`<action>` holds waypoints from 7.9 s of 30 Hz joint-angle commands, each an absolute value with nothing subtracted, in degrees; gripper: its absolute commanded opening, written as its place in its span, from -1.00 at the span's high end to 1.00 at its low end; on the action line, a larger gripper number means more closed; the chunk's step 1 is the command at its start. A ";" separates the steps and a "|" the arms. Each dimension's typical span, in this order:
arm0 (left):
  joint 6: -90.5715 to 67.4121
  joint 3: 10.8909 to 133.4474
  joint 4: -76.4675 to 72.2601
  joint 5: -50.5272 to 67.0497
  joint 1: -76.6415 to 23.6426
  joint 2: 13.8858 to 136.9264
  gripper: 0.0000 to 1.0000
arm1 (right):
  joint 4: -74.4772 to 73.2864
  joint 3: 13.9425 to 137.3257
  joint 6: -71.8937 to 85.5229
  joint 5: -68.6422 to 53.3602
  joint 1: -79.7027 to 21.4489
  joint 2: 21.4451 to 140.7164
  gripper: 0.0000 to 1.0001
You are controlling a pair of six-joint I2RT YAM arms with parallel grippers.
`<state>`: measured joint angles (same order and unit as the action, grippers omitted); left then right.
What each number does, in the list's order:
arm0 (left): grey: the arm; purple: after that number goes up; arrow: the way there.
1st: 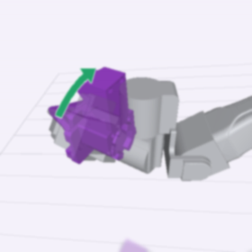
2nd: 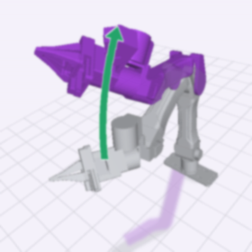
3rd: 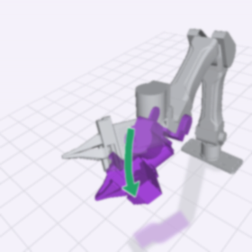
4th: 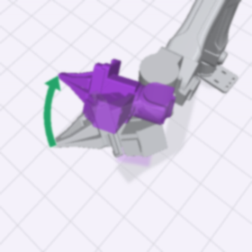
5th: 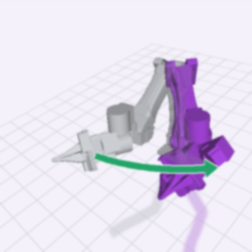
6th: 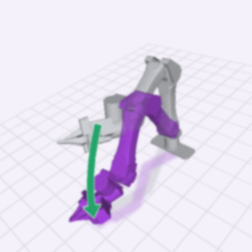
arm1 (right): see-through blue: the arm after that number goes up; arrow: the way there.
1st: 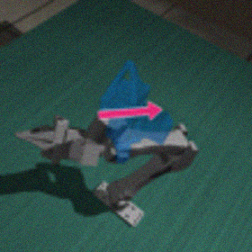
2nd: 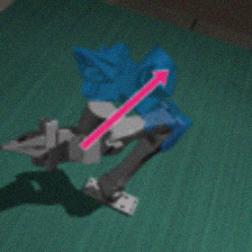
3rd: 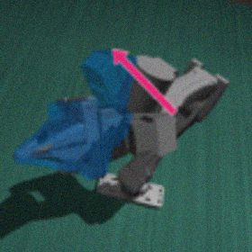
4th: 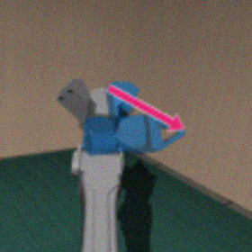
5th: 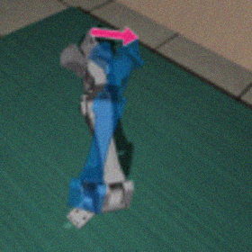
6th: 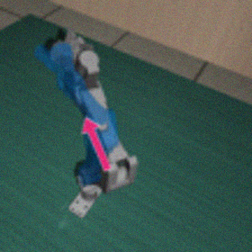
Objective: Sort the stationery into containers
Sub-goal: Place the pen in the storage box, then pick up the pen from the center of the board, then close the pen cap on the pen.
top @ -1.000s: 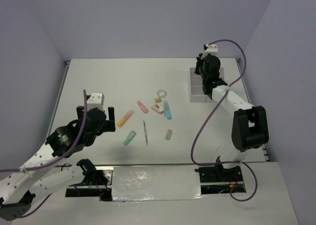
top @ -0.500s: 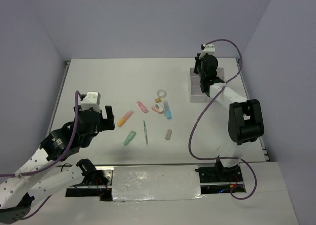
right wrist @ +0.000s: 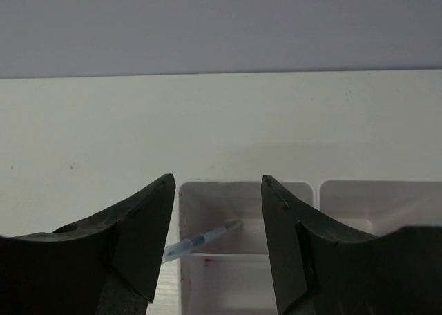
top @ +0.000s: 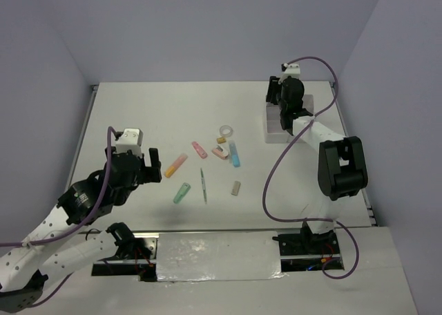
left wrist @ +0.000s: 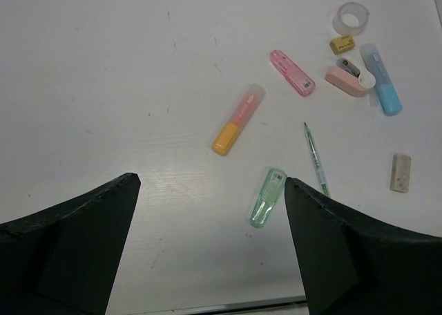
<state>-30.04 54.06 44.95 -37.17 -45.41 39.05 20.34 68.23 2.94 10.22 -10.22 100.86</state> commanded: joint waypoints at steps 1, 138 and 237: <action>-29.09 54.67 43.33 -37.00 -45.18 39.46 -0.99 | 22.68 68.03 3.42 9.93 -9.93 96.96 -0.22; -28.74 54.14 37.00 -23.91 -48.08 36.74 1.00 | -30.76 77.08 26.37 9.75 -38.15 109.86 0.28; -43.68 30.76 -26.54 18.28 -48.34 40.96 1.00 | 31.64 40.52 38.14 -5.71 -49.13 50.36 1.00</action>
